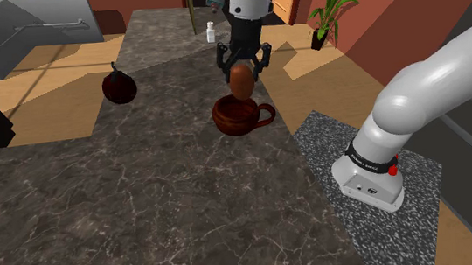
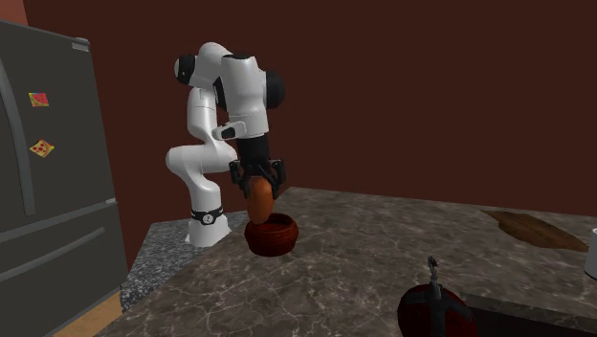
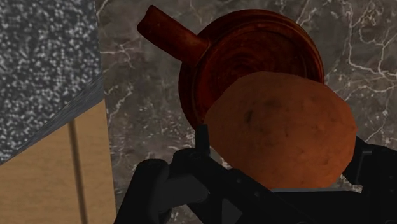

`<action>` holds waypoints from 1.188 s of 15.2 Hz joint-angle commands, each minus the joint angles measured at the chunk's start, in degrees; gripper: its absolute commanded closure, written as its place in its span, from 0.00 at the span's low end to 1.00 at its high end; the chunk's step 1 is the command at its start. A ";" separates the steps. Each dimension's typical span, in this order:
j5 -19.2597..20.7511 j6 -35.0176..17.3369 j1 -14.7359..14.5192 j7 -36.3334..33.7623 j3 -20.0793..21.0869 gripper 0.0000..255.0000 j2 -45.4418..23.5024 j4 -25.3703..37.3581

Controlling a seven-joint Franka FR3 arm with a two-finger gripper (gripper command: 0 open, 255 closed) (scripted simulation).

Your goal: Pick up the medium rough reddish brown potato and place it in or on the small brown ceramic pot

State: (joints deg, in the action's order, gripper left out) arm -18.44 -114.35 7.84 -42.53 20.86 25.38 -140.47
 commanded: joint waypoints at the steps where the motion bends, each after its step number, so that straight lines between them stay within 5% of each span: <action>1: 0.08 -0.09 0.07 0.02 0.01 0.00 -0.29 -0.21; 6: 0.04 -0.01 0.03 -0.02 0.02 0.00 -0.16 -0.25; 10: 1.24 7.62 0.66 -0.24 -1.68 0.00 1.50 5.61; 18: 1.24 7.62 0.65 -0.24 -1.68 0.00 1.50 5.61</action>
